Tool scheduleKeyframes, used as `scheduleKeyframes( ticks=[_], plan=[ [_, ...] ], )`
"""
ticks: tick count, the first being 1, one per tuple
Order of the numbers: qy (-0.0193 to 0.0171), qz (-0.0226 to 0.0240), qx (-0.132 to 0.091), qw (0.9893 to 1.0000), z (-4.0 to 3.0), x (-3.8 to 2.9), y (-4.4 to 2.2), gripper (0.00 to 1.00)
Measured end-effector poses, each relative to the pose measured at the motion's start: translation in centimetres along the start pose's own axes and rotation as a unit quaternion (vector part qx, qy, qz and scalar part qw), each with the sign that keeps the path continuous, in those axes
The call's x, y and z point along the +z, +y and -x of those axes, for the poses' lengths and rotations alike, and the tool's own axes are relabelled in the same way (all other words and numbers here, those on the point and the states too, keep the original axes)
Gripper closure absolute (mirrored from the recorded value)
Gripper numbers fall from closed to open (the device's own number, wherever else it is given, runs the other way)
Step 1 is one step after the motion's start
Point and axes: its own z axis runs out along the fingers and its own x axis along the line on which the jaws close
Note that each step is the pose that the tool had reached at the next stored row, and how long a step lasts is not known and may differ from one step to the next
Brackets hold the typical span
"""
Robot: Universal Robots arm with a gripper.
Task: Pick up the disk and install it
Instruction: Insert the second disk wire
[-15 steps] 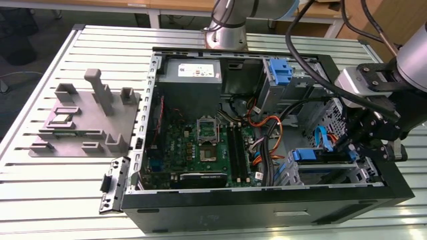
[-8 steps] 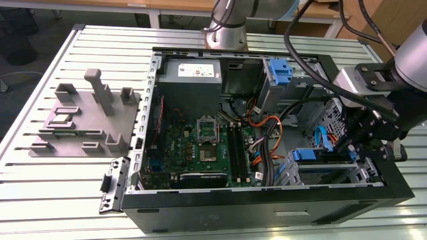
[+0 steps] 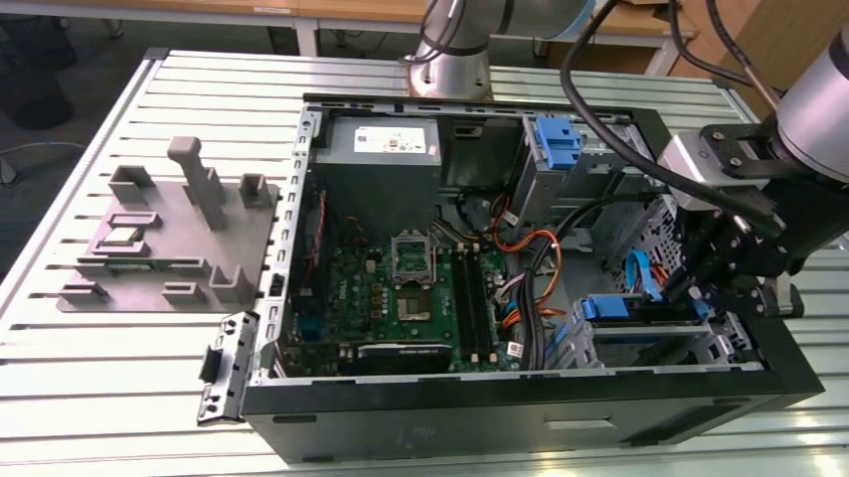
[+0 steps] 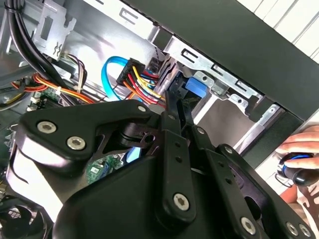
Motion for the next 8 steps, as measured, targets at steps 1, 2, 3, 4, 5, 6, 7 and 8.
scheduleKeyframes(
  ticks=[1,2,3,4,5,6,7,8],
  plan=[
    [0.0016,0.0001,0.000,1.0000,0.01,0.00,0.00,0.84],
    [0.0019,0.0000,0.000,1.0000,0.01,0.01,0.00,0.84],
    [0.0019,0.0000,0.000,1.0000,0.02,0.01,0.01,0.84],
    [0.0019,0.0000,0.000,1.0000,0.04,0.01,0.01,0.84],
    [0.0019,0.0000,0.000,1.0000,0.07,0.01,0.03,0.84],
    [0.0020,0.0000,0.000,1.0000,0.09,0.02,0.04,0.84],
    [0.0020,0.0000,0.000,1.0000,0.10,0.02,0.06,0.84],
    [0.0021,0.0000,0.000,1.0000,0.10,0.02,0.07,0.84]
  ],
)
